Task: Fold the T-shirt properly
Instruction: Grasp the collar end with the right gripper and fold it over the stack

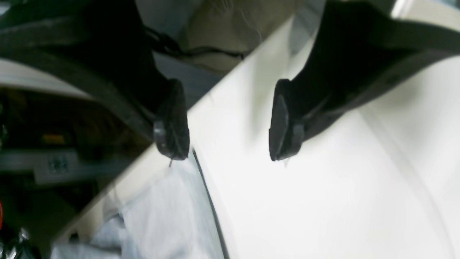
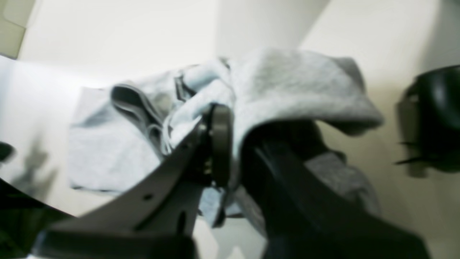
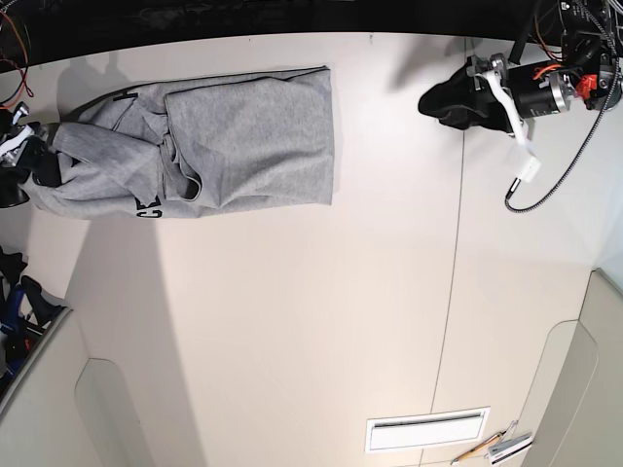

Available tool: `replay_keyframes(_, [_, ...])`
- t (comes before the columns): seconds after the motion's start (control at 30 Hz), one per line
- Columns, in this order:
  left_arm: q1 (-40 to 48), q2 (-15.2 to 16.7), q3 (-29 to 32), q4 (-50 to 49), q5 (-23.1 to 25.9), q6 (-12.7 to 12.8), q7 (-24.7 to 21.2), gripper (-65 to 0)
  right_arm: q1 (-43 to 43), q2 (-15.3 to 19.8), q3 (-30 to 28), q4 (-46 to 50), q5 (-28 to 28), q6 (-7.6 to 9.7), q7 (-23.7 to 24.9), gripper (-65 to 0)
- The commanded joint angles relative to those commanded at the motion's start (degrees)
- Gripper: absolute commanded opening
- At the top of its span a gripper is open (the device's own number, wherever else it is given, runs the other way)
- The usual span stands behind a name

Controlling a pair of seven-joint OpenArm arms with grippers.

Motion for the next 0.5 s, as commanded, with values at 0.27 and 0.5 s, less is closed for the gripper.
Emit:
replay_keyframes(0.27, [0.0, 0.0, 11.3, -2.8, 11.9, 0.0, -5.5, -26.3, -0.1, -10.4, -0.1, 12.1, 0.4, 0.39, -0.4, -65.0])
replay_keyframes(0.5, [-0.7, 0.0, 18.8, -5.1, 17.2, 0.0, -11.8, -26.3, -0.1, -13.3, -9.8, 22.2, -2.5, 0.37, 1.1, -65.0])
